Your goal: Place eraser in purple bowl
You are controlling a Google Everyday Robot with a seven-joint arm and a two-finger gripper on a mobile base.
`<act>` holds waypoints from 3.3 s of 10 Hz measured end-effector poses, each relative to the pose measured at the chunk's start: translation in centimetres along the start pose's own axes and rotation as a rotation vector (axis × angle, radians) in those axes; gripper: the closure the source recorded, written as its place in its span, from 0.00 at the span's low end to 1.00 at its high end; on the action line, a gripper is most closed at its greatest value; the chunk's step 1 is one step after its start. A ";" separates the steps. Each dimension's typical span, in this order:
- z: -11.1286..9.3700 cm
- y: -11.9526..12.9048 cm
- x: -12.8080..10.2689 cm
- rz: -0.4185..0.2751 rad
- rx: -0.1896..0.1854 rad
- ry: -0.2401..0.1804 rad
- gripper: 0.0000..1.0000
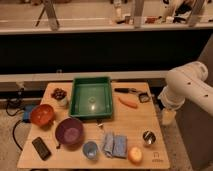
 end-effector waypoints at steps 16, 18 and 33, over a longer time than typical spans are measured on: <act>-1.5 3.3 -7.3 -0.323 0.030 0.062 0.20; -1.7 3.8 -8.7 -0.371 0.036 0.062 0.20; -2.5 5.4 -18.9 -0.739 0.091 0.071 0.20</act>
